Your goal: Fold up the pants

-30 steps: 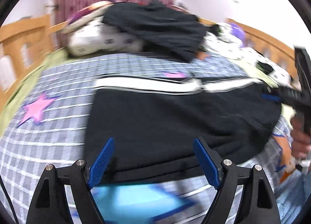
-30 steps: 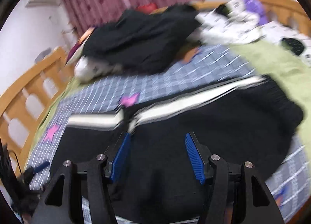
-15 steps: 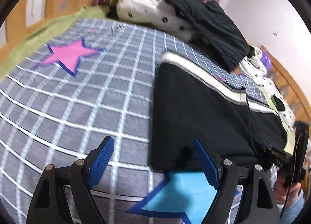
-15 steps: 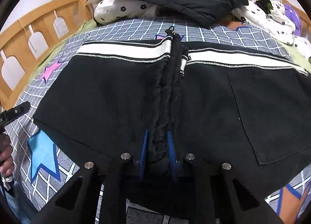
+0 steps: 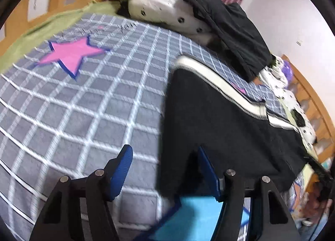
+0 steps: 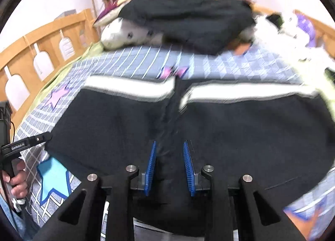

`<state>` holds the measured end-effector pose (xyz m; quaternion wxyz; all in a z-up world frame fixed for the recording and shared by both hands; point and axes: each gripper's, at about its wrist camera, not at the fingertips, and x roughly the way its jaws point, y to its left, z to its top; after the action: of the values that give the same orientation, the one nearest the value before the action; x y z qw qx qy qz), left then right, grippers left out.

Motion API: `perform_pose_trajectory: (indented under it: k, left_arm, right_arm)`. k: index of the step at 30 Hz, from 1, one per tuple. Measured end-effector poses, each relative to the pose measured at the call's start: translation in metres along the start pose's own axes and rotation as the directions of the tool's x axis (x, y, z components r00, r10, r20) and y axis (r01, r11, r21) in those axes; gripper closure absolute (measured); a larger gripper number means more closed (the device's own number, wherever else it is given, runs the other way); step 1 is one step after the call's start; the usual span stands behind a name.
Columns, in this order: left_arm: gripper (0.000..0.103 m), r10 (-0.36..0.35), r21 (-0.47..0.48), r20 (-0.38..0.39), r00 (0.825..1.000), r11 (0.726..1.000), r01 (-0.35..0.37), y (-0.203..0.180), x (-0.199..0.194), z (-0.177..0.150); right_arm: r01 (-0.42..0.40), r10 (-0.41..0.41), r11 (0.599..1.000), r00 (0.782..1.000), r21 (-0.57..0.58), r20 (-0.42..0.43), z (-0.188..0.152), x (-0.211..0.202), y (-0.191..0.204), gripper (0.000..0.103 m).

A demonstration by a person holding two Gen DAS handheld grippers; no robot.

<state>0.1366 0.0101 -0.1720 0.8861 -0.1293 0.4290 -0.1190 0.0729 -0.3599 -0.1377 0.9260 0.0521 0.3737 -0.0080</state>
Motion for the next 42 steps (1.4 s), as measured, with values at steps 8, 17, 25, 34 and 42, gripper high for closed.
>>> perform_pose_trajectory:
  k: [8, 17, 25, 34, 42]
  left_arm:
    - [0.037, 0.075, 0.086, 0.033, 0.997, 0.993, -0.078, -0.015, -0.005, 0.04]
    - [0.037, 0.067, 0.113, -0.009, 0.998, 0.991, -0.066, -0.016, 0.044, 0.056]
    - [0.037, -0.072, 0.11, -0.152, 0.986, 0.99, 0.09, -0.006, 0.096, 0.069]
    - [0.092, -0.072, 0.173, -0.143, 0.987, 0.98, 0.096, -0.048, 0.089, 0.078]
    - [0.093, -0.168, 0.125, -0.055, 0.984, 0.977, 0.174, -0.074, 0.041, 0.11]
  right_arm:
    - [0.28, -0.283, 0.948, 0.959, 0.151, -0.002, 0.015, -0.084, -0.127, 0.032]
    - [0.25, -0.236, 0.893, 0.968, 0.374, -0.082, -0.027, -0.038, -0.252, 0.032]
    - [0.123, -0.116, 0.873, 0.992, 0.472, -0.044, -0.032, 0.026, -0.285, 0.031]
    - [0.176, -0.212, 0.898, 0.976, 0.404, 0.047, -0.007, 0.004, -0.265, 0.083]
    - [0.238, -0.298, 0.928, 0.936, 0.287, 0.189, 0.063, -0.042, -0.194, 0.088]
